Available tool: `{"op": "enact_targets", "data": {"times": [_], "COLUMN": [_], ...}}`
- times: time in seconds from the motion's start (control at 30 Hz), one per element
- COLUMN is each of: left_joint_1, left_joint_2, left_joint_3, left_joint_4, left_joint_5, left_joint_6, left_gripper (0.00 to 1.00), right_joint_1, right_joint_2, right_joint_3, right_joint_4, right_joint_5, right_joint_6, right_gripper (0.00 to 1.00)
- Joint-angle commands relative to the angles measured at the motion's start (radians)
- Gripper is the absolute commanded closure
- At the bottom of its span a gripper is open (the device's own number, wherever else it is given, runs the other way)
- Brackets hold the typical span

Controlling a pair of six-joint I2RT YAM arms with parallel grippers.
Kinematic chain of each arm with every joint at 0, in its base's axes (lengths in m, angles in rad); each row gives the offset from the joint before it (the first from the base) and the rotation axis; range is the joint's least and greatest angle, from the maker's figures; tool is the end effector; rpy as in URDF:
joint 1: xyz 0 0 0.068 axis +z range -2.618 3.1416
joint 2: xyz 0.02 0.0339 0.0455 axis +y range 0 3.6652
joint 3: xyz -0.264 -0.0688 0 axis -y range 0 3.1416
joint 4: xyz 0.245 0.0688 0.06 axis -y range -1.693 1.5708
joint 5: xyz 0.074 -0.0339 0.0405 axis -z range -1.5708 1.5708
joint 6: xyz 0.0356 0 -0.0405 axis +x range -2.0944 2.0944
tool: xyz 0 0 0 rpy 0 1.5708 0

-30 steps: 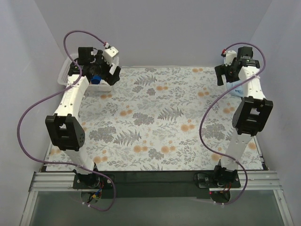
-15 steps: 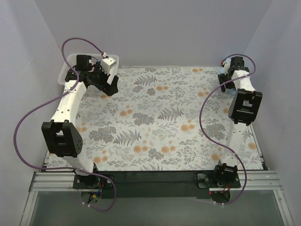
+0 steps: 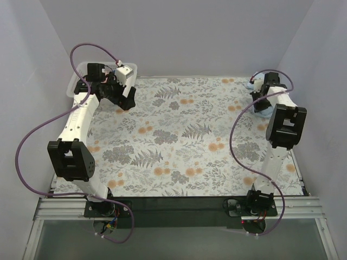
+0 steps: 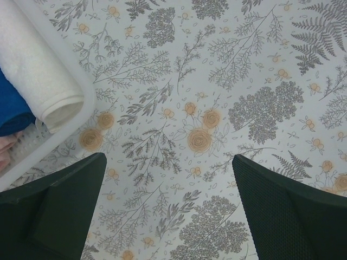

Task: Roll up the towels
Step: Move the towel to the center of the board

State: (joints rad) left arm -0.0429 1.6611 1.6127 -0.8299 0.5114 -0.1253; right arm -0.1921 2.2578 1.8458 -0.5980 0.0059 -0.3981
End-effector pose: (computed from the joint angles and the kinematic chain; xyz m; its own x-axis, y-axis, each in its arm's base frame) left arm 0.3574 -0.0328 0.3437 -0.8066 -0.0745 -0.5864 0.2507 0.8553 -0.4535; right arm 0.4851 -0.0946 0.1817 -0.8415 -0.2313 -0.4883 -0.1434 0.9670 -0.2108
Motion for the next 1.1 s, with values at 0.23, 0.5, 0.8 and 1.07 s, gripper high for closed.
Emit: {"op": "enact_targets", "data": {"times": [0.23,0.5,0.8,1.07], "left_joint_1": [-0.003,-0.031,-0.193,-0.296], "left_joint_2": [-0.052,-0.112,-0.078,0.018], "left_joint_3": [-0.117,-0.244,-0.373,-0.306], "left_joint_4": [0.022,-0.008,0.067,0.139], "left_joint_5": [0.131,0.159,0.209,0.226], "left_joint_6": [-0.053,0.056,0.081,0.007], "left_gripper": [0.02,0.02,0.18,0.19], "right_joint_1": [0.55,0.553,0.511,0.51], "right_joint_2": [-0.425,-0.569,-0.522,-0.403], "right_joint_3": [-0.462,-0.422,-0.499,-0.519], "right_joint_4": [-0.101,-0.186,-0.198,-0.198], "right_joint_5": [-0.518,-0.641,-0.434,-0.42], "right_joint_6": [0.099,0.116,0.077,0.062], "right_gripper": [0.99,0.47,0.49,0.48]}}
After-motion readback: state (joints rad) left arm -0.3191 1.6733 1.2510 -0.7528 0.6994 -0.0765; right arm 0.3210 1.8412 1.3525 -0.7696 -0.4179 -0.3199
